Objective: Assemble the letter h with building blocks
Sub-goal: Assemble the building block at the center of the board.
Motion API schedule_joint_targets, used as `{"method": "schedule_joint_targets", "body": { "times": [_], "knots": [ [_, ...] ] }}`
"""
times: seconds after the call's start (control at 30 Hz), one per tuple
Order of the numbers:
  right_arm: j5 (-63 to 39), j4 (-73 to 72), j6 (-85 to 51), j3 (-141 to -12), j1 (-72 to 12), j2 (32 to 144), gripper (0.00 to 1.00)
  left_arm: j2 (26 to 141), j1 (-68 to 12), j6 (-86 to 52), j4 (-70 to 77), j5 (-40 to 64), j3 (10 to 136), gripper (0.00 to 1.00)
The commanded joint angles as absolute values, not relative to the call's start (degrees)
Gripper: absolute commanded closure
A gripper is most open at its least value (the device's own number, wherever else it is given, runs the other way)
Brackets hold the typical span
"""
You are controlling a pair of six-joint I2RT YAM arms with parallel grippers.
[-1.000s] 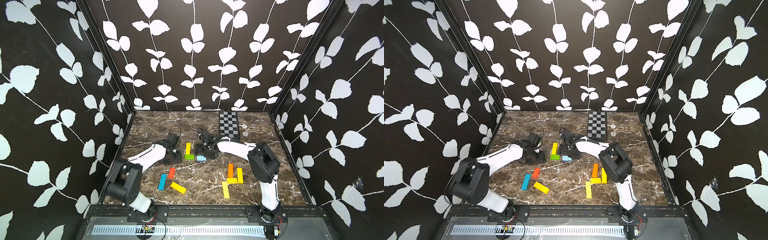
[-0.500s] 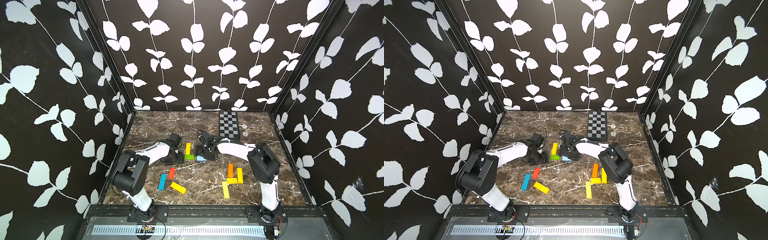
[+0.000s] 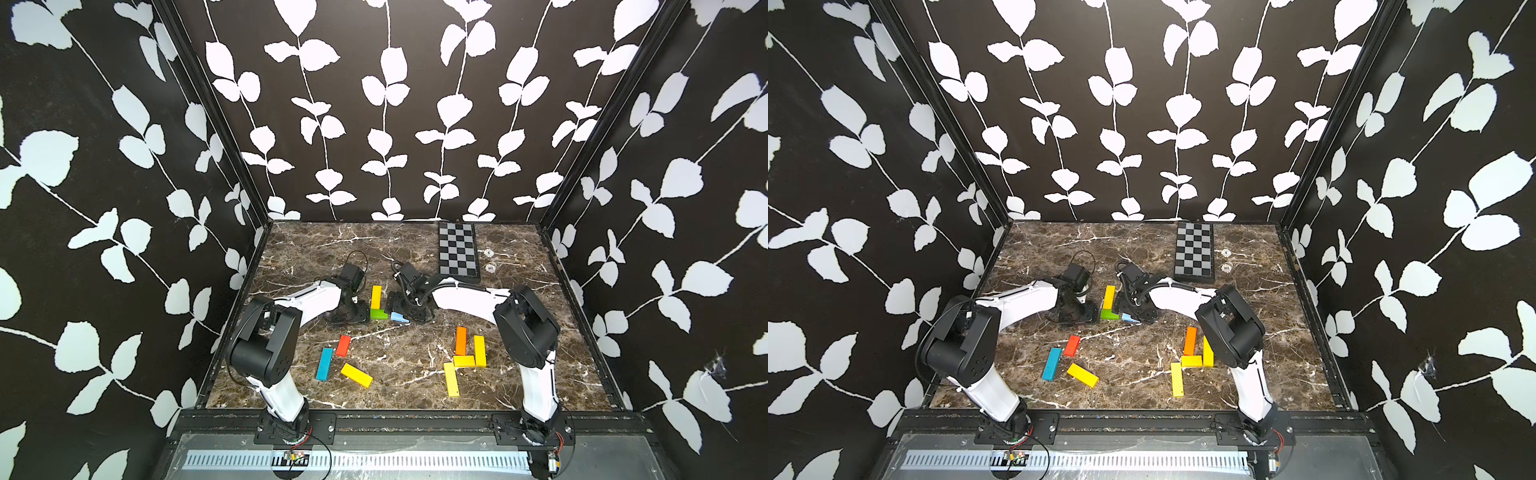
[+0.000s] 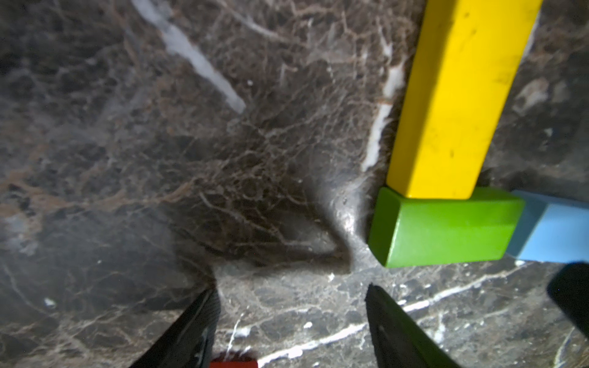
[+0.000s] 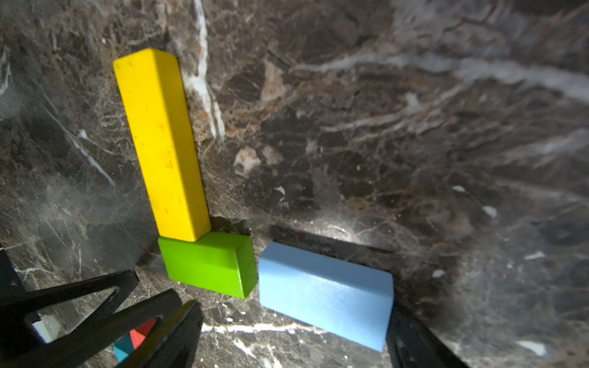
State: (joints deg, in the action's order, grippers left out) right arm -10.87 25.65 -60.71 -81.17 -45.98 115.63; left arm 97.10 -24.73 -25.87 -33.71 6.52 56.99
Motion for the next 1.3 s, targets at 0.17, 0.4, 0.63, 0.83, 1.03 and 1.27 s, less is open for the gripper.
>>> {"method": "schedule_joint_targets", "body": {
  "times": [0.17,0.4,0.63,0.83,1.03,1.27],
  "knots": [
    [-10.50,25.36,-62.58,-83.14,-46.32,116.54,0.13,100.25,-25.05,-25.50,-31.47,6.66,56.40,0.25],
    [-10.19,25.34,-61.79,-84.23,-46.06,117.29,0.13,101.15,-25.05,-25.73,-30.67,6.68,56.35,0.24],
    [-10.65,25.07,-61.61,-84.31,-46.06,117.77,0.13,101.83,-25.05,-25.84,-29.98,6.46,56.04,0.24],
    [-9.86,25.49,-61.53,-84.09,-45.96,116.82,0.12,102.22,-25.05,-26.09,-29.78,6.57,56.07,0.25],
    [-8.98,26.49,-60.84,-83.75,-45.03,115.37,0.11,97.97,-25.02,-26.28,-31.72,7.47,54.89,0.25],
    [-6.27,29.88,-58.18,-84.29,-44.57,112.83,0.11,90.18,-24.49,-27.57,-35.23,3.11,57.36,0.24]
  ]
}}
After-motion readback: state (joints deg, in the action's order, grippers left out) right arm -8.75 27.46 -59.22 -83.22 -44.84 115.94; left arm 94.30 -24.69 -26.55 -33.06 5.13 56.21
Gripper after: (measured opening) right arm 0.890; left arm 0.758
